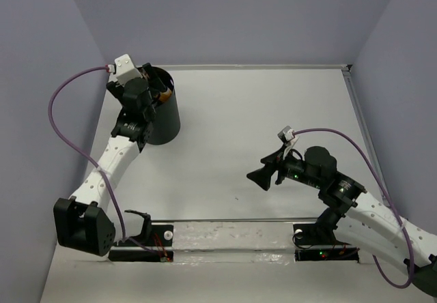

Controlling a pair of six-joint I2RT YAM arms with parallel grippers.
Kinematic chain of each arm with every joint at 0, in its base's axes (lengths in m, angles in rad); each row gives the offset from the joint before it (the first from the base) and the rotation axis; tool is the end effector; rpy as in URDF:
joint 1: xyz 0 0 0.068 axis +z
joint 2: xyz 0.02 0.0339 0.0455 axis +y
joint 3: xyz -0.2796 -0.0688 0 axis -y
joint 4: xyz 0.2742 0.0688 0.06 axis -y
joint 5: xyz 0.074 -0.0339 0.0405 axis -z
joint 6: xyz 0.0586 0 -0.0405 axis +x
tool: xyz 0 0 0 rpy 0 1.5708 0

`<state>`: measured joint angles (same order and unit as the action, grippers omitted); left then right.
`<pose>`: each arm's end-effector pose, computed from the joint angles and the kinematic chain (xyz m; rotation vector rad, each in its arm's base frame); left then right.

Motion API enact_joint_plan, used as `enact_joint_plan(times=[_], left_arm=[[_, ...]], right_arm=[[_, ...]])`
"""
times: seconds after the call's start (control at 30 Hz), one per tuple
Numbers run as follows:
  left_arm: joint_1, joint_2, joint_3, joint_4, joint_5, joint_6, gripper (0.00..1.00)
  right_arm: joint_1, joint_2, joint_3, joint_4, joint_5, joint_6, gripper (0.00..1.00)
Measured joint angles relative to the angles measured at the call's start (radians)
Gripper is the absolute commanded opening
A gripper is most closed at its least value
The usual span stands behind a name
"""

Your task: Put the plastic bottles in the bin

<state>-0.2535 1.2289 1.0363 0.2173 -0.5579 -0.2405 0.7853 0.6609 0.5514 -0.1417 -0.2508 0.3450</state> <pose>0.3278 -0.0529 0.3864 -0.4269 1.4900 0.0403 0.1347 0.1553 0.2823 -0.6054 1.8413 1.0068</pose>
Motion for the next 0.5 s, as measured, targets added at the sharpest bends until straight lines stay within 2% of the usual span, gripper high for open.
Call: enact_joint_plan(times=[0.27,0.5], left_arm=[[0.0,-0.124,0.005,-0.076,0.008,-0.026,0.99],[0.0,-0.166,0.011,-0.13,0.007,-0.035,0.99]], right_arm=[[0.0,0.0,0.002,0.0,0.001,0.0,0.98],[0.0,0.0,0.039,-0.008,0.008,-0.001,0.98]])
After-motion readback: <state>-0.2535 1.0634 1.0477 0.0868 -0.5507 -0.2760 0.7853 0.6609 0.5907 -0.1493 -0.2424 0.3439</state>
